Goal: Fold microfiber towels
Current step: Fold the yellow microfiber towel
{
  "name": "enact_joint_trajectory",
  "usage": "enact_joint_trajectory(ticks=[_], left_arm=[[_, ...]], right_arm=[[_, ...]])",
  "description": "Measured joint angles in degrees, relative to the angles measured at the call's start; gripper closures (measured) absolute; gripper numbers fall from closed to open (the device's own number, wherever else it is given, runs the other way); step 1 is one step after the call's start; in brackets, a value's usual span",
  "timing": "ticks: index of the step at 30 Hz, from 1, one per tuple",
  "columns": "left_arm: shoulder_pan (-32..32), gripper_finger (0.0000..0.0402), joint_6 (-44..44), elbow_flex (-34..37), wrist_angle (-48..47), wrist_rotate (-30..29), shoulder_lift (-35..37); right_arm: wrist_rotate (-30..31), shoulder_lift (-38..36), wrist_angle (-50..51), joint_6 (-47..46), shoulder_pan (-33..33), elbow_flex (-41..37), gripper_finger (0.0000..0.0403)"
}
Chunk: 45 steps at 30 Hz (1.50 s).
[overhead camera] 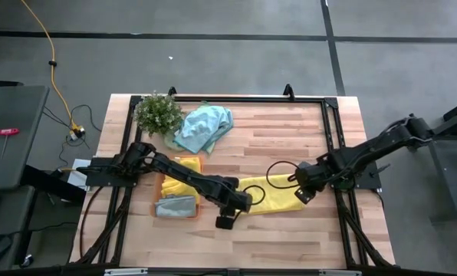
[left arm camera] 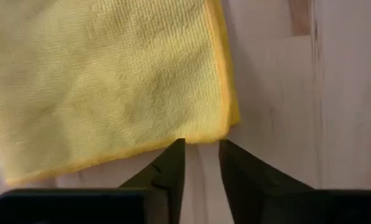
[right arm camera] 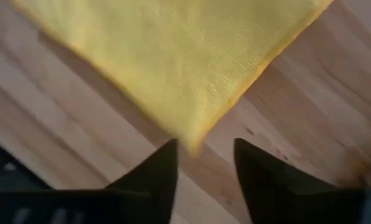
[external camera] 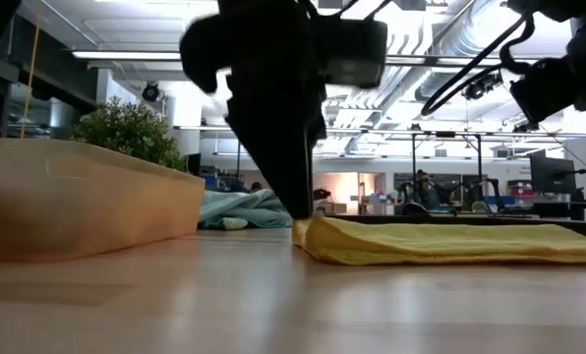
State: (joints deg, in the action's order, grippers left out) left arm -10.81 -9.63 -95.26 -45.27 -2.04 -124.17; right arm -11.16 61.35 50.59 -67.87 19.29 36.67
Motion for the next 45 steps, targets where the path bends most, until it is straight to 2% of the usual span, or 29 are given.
enact_joint_trajectory(ticks=[3,6,12,18,24,29,35,40,45], left_arm=[[0.4,0.0281,3.0,-0.1,-1.9,0.1,1.9],[1.3,0.0261,5.2,-0.1,-3.6,0.1,4.4],[4.7,0.0248,9.2,-0.2,-1.4,0.2,8.8],[8.1,0.0249,10.0,0.0,7.3,6.9,8.8],[9.4,0.0251,4.6,8.6,17.7,5.9,8.5],[9.7,0.0258,0.9,16.0,20.9,2.8,8.5],[9.7,0.0263,0.8,20.2,22.8,-4.5,8.9],[9.9,0.0263,1.6,24.2,27.2,-3.8,8.9],[10.7,0.0263,6.9,25.7,27.4,-5.5,9.2]], right_arm=[[-1.6,-1.7,0.8,1.3,0.0,0.0,0.0222],[-2.2,-4.3,2.5,1.9,0.0,0.0,0.02],[1.5,-9.1,3.1,2.3,0.8,0.0,0.0194],[9.3,-10.0,1.7,1.9,3.3,0.0,0.0194],[15.5,-9.6,1.4,0.8,3.8,0.0,0.0194],[17.7,-9.6,1.4,1.3,3.8,0.0,0.0194],[20.0,-9.6,1.4,1.5,3.8,0.0,0.0194],[20.1,-9.6,1.4,1.3,3.8,0.0,0.0194],[21.4,-9.6,1.4,-0.7,3.6,0.0,0.0194]])
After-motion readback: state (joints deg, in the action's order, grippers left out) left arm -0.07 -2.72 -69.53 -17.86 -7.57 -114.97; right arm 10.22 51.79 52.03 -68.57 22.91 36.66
